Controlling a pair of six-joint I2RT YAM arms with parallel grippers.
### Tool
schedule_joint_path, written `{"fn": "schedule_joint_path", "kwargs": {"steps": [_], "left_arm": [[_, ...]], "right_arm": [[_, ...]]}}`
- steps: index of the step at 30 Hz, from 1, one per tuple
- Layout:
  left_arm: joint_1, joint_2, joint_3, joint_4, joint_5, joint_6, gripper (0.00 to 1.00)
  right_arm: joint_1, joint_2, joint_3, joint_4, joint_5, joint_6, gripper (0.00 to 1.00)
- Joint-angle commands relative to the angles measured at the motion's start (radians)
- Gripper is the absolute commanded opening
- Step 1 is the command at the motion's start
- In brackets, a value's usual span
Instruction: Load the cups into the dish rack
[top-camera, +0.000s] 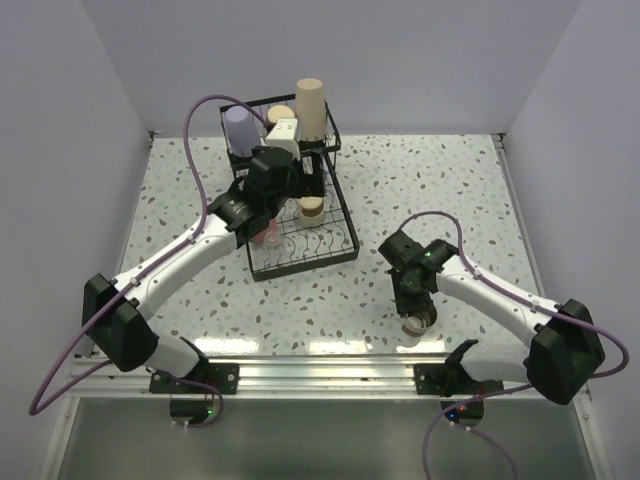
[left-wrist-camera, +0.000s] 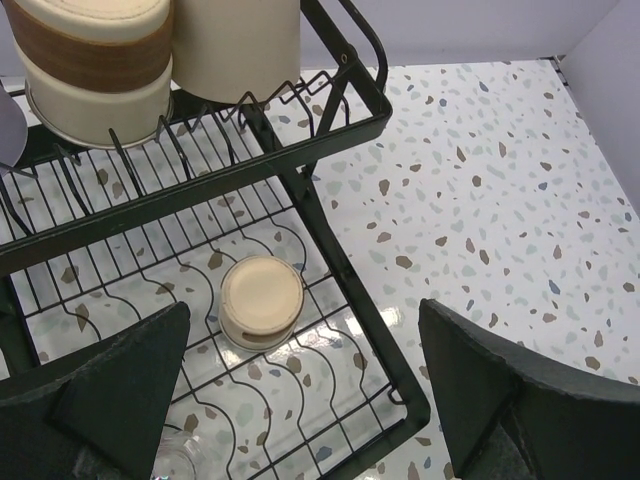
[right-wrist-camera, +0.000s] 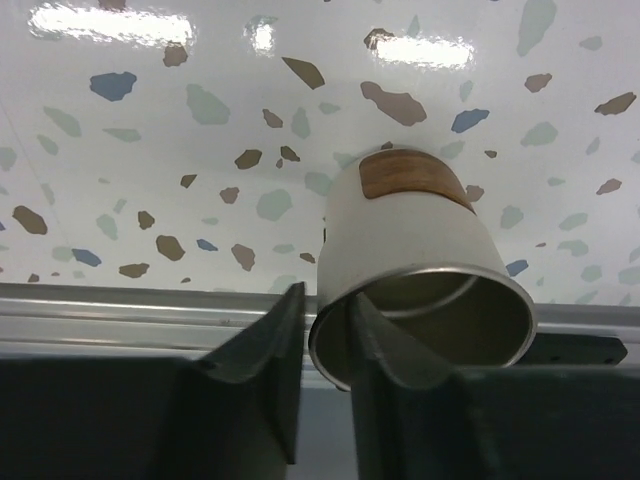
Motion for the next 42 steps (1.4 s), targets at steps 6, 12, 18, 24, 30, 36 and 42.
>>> {"fn": "schedule_joint_path", "kwargs": {"steps": [6,12,18,24,30,36,42], "left_arm": [[-0.005,-0.044,-0.002,0.024,0.014,-0.017,0.99],[-0.005,-0.056,0.006,0.017,0.013,-0.006,0.99],[-0.005,-0.066,0.050,-0.020,0.023,0.006,0.99],[-0.005,-0.099,0.079,-0.054,0.029,0.022,1.00],[-0.003,-0.147,0.052,-0.060,0.028,0.051,1.00],[0.034,-0.236,-0.029,0.020,0.201,0.045,1.00],[0.245,-0.354,-0.244,0.377,0.747,-0.183,1.00]], "right_arm": [[0.010,0.032,-0.023,0.032,0.027,0.035,0.06],[0.017,0.026,-0.006,0.022,0.036,0.042,0.00],[0.020,-0.013,0.209,-0.104,0.107,0.036,0.00],[0.008,-0.020,0.381,-0.123,0.136,0.007,0.00],[-0.087,-0.042,0.527,-0.006,-0.045,-0.005,0.00],[-0.220,-0.045,0.658,0.095,-0.232,0.016,0.00],[-0.262,-0.105,0.657,0.386,-0.480,0.182,0.00]]}}
